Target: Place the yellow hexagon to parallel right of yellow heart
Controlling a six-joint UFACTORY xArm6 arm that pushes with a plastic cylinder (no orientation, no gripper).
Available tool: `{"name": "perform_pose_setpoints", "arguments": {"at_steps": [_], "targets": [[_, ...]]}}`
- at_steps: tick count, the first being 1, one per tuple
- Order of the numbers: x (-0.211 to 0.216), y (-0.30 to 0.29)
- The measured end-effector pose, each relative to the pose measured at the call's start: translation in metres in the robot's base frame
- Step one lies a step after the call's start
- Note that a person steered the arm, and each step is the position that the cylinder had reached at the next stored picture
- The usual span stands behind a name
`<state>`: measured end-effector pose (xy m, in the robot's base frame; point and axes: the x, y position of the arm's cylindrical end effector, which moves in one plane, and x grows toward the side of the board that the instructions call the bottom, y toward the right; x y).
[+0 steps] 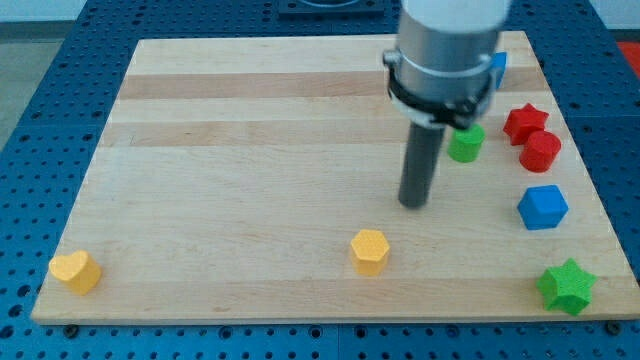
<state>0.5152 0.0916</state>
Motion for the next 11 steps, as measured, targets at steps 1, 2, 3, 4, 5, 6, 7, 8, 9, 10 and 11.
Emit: {"name": "perform_pose_setpoints", "arguments": {"at_steps": [1, 2, 3, 4, 5, 6, 7, 8, 9, 10, 11], "targets": [[0.015, 0.000], [0.021, 0.000], [0.022, -0.001], [0.022, -0.012], [0.036, -0.025], [0.056, -0.031], [0.054, -0.047], [0.050, -0.047], [0.050, -0.059], [0.050, -0.083], [0.047, -0.084]]}}
